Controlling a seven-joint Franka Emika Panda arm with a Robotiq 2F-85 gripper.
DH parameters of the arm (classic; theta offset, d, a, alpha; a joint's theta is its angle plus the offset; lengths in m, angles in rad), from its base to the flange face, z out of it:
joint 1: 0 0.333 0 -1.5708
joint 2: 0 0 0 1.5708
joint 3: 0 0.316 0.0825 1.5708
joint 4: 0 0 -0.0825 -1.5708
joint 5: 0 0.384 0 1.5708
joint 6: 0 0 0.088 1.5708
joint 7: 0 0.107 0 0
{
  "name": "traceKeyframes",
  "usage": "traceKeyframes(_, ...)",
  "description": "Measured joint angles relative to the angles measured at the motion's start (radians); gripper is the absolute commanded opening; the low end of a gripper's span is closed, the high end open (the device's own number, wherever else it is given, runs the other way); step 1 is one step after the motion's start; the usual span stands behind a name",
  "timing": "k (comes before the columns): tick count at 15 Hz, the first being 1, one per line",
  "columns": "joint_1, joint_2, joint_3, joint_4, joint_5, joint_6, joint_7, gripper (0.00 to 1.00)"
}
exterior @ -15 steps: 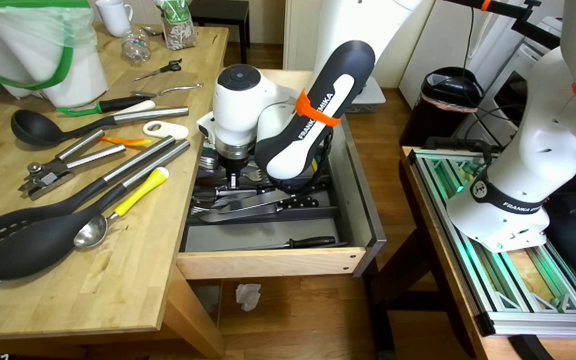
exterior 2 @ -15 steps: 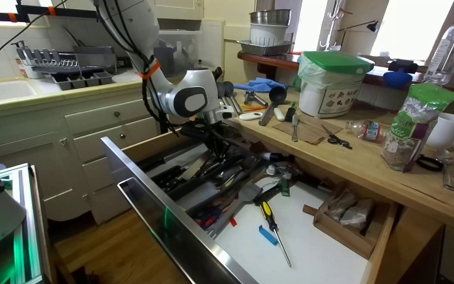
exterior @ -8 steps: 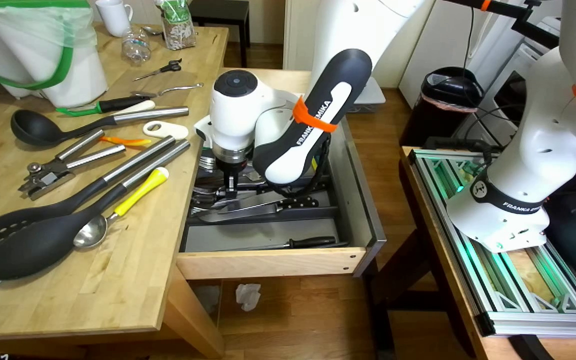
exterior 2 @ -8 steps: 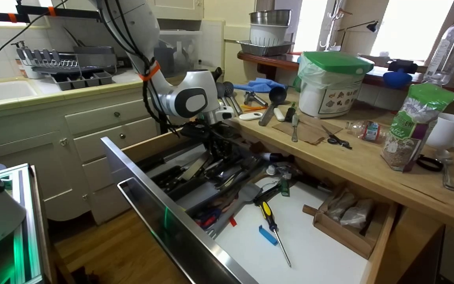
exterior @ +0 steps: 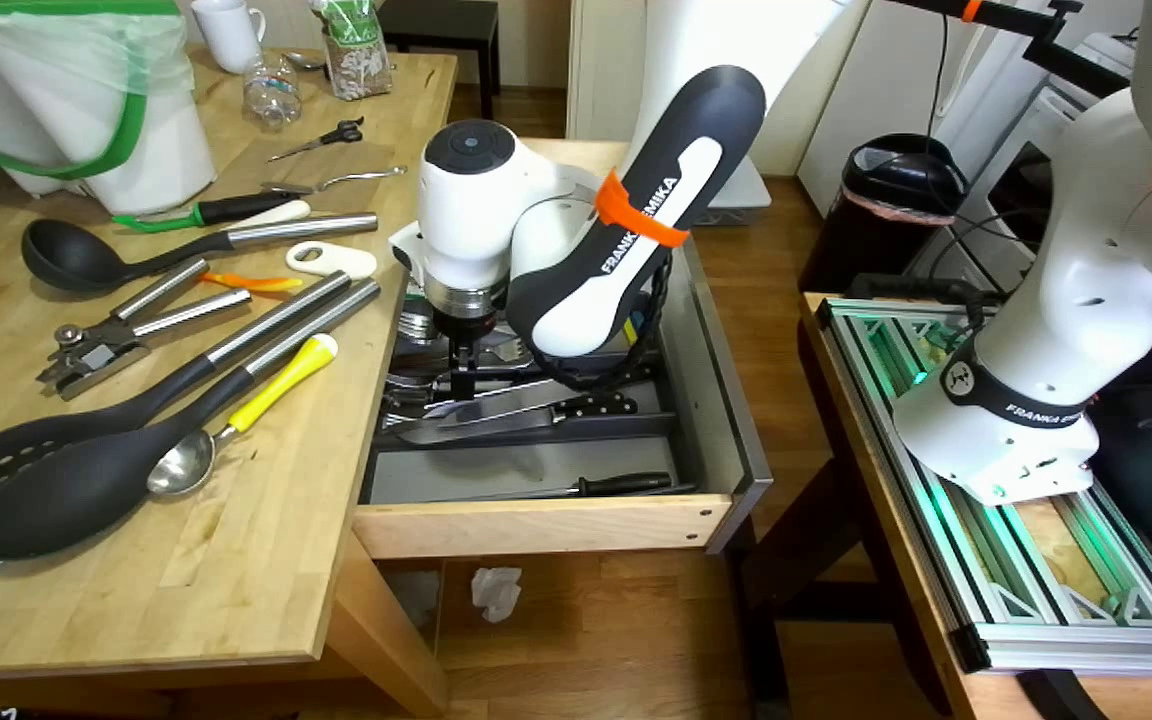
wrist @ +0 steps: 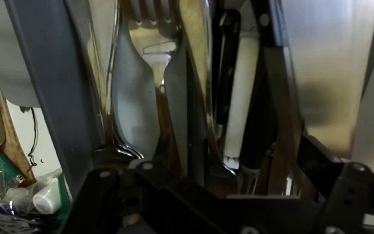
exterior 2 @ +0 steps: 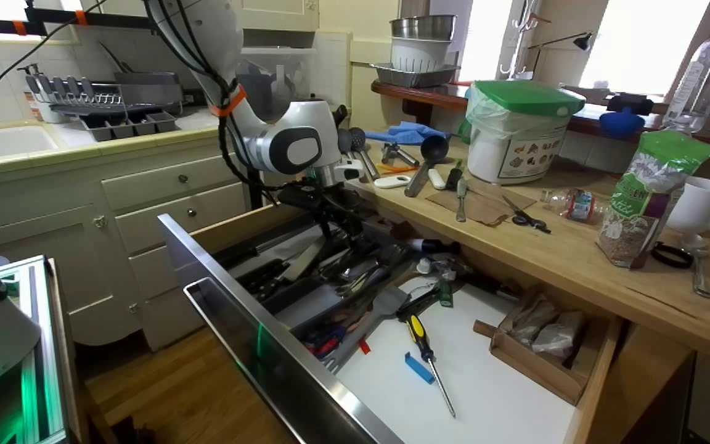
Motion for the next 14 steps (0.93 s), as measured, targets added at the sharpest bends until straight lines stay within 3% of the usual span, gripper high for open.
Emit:
traceKeyframes(5, -0.014, -0.043, 0.0, -0.019, 0.002, -0.061, 0.035, 1.0)
traceKeyframes(14, -0.08, -0.099, 0.012, -0.058, 0.003, -0.063, 0.02, 1.0)
